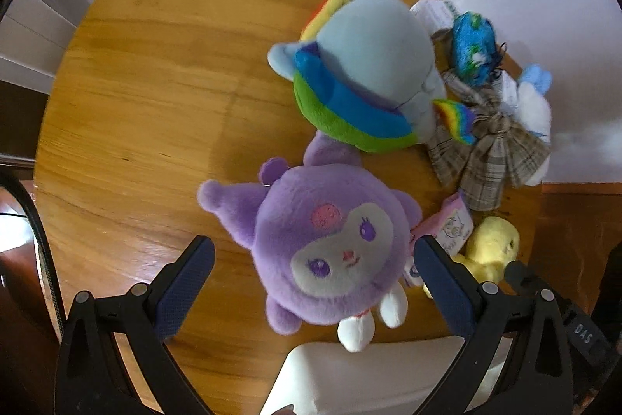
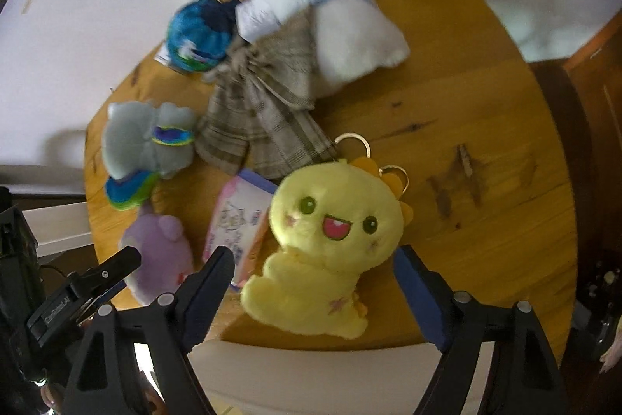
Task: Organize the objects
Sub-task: 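Grasp the purple plush with the left tool while the right tool grasps the yellow chick plush, then carry the purple plush with the left tool while the right tool carries the yellow chick into the tray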
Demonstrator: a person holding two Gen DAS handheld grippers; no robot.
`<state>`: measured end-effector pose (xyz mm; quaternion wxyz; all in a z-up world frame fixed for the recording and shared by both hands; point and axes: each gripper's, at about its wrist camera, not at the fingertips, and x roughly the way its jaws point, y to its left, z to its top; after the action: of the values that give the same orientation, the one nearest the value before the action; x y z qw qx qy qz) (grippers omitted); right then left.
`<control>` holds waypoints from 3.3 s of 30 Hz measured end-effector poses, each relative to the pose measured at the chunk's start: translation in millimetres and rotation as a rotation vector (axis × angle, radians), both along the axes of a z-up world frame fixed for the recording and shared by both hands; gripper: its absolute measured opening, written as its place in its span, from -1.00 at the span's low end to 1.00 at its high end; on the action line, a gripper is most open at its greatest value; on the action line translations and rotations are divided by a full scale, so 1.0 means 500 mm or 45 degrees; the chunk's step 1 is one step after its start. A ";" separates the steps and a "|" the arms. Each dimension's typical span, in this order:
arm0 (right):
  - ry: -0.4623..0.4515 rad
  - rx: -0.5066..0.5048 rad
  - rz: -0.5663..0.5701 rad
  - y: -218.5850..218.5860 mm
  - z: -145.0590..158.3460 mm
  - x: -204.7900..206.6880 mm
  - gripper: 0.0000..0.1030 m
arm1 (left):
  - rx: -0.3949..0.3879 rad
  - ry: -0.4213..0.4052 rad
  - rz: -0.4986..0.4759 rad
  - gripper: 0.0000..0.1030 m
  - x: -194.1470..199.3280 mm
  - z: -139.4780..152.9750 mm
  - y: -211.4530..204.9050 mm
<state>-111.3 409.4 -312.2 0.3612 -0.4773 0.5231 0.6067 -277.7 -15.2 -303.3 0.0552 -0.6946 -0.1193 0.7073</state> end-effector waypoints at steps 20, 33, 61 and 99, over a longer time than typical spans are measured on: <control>0.049 -0.091 -0.090 -0.020 -0.048 0.004 -0.09 | 0.087 -0.017 0.109 0.51 -0.002 -0.030 0.017; 0.268 0.153 -0.110 -0.069 0.139 0.061 -0.10 | -0.003 0.340 0.000 0.37 0.059 0.146 0.006; 0.378 0.339 0.387 -0.411 0.454 0.142 -0.08 | -0.200 0.490 -0.361 0.41 0.515 0.392 0.124; 0.330 0.348 0.370 -0.417 0.456 0.150 0.46 | -0.306 0.545 -0.313 0.78 0.545 0.415 0.144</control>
<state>-36.2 201.1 -84.2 0.2610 -0.4123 0.4040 0.7737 -5.0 56.8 -95.7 0.0819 -0.5403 0.0651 0.8350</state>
